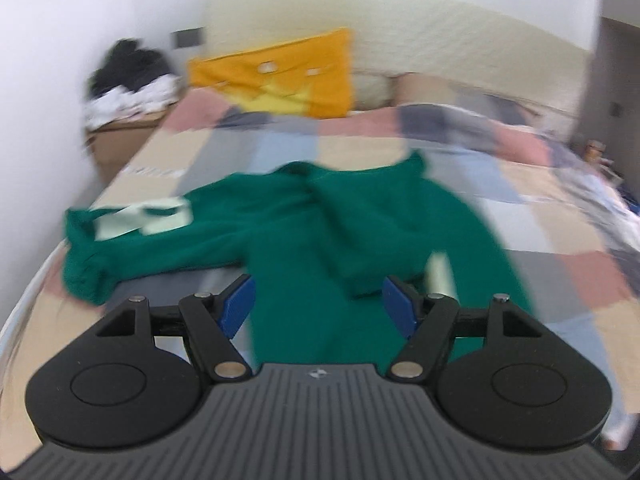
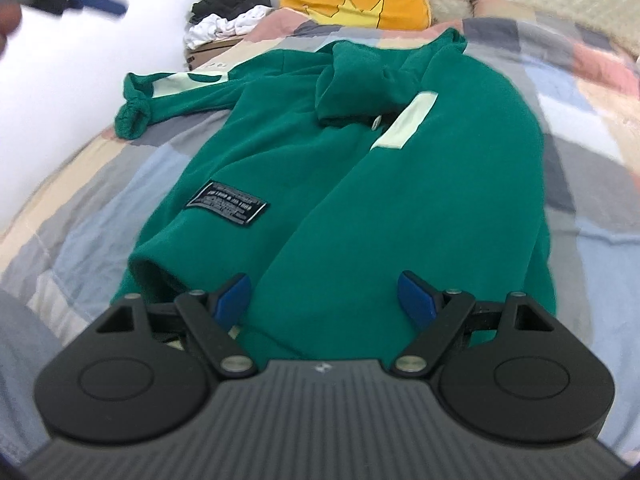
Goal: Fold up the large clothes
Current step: 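Release the sleeve with the left gripper while right gripper grasps the hoodie hem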
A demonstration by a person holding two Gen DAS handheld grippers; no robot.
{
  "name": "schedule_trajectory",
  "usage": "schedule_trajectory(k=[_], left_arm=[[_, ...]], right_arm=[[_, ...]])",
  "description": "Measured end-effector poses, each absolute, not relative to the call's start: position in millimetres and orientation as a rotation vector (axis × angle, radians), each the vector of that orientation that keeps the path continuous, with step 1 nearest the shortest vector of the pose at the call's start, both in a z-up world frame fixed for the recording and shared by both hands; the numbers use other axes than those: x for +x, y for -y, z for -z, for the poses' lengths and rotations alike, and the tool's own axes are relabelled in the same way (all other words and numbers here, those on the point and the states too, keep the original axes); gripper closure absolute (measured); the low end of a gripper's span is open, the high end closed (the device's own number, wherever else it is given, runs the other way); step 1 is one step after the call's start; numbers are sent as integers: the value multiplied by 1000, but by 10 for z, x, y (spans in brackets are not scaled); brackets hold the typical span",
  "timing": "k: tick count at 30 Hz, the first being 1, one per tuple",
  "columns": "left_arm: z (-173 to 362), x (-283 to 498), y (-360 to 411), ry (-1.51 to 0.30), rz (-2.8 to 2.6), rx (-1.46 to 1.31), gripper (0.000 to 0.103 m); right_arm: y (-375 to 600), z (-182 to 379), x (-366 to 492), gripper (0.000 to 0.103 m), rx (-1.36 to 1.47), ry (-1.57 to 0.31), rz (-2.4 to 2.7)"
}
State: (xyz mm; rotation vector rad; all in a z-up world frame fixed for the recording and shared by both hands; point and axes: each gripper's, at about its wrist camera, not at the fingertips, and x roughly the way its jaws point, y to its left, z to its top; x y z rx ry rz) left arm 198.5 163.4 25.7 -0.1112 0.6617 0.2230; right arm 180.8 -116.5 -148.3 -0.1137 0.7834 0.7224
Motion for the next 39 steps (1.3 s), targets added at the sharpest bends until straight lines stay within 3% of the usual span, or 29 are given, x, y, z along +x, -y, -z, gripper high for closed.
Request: schedule_trajectory(k=[5, 9, 21, 28, 31, 36, 39], left_arm=[[-617, 1953, -1039, -606, -155, -37, 28], [-545, 1930, -837, -621, -124, -78, 28], [413, 1634, -930, -635, -130, -182, 28], [947, 1542, -1173, -647, -161, -244, 28], [1136, 1538, -1308, -673, -160, -294, 28], [1258, 1498, -1500, -674, -159, -371, 28], [1278, 1468, -1568, -662, -151, -412, 28]], right_arm=[[1259, 1506, 1882, 21, -38, -818, -719], [1230, 1527, 1846, 21, -60, -815, -712], [1121, 1636, 1796, 20, -168, -827, -703], [1063, 1675, 1754, 27, -242, -813, -687], [1097, 1645, 1754, 38, -221, -806, -678], [1240, 1513, 1740, 76, -146, -780, -636], [1373, 1445, 1770, 85, -61, -775, -607]])
